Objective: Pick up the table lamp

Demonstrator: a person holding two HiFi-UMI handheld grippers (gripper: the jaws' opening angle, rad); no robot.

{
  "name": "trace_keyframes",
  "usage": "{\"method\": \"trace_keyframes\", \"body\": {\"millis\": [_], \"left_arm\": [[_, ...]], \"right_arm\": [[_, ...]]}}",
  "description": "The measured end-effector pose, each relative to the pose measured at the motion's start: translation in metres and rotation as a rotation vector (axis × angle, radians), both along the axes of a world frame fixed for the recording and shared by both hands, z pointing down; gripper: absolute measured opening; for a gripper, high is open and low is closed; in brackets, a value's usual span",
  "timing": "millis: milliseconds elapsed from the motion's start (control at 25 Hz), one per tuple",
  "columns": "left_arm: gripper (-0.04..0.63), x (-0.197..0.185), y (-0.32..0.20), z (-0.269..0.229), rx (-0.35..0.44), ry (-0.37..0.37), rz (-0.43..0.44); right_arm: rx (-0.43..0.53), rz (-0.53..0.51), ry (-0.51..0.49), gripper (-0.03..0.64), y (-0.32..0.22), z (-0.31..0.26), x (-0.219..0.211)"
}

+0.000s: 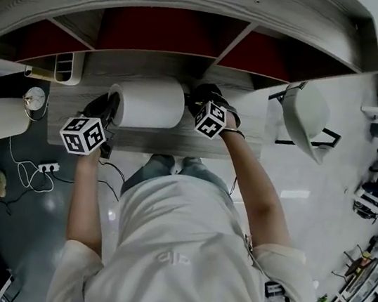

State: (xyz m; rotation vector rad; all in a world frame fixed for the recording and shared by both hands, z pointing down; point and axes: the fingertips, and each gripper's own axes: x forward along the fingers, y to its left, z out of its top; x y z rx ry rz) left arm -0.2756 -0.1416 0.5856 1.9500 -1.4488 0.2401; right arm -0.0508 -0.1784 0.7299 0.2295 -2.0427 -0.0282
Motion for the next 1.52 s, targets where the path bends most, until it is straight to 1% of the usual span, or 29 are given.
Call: {"method": "trace_keyframes", "body": {"millis": [80,120,320,520,720,1000,1200,1520], "left_arm": [[0.037,-0.004,0.001,0.004,-0.004,0.011,-0.008],[0.037,-0.006,0.002,0.006,-0.006,0.016,-0.011],[0.040,-0.015,0.006,0.016,-0.022,0.035,-0.029],[0.041,-0.022,0.012,0.026,-0.041,0.057,-0.048],[0.041,-0.026,0.018,0.033,-0.053,0.074,-0.062],[0.041,-0.030,0.025,0.041,-0.068,0.109,-0.095],[0.040,-0.031,0.031,0.043,-0.066,0.156,-0.113],[0.040,-0.021,0.036,0.037,-0.052,0.168,-0.088]], "right_arm": [[0.022,-0.008,0.041,0.195,-0.002,0.004,-0.001],[0.033,-0.009,0.057,0.173,-0.004,0.005,-0.002],[0.046,-0.021,0.121,0.172,-0.006,0.007,-0.008],[0.102,-0.058,0.206,0.164,-0.008,0.014,-0.012],[0.128,-0.062,0.232,0.164,-0.009,0.017,-0.014],[0.183,-0.068,0.297,0.163,-0.012,0.021,-0.017],[0.191,-0.055,0.297,0.158,-0.009,0.019,-0.017],[0.231,-0.014,0.295,0.158,-0.003,0.007,-0.003]]}}
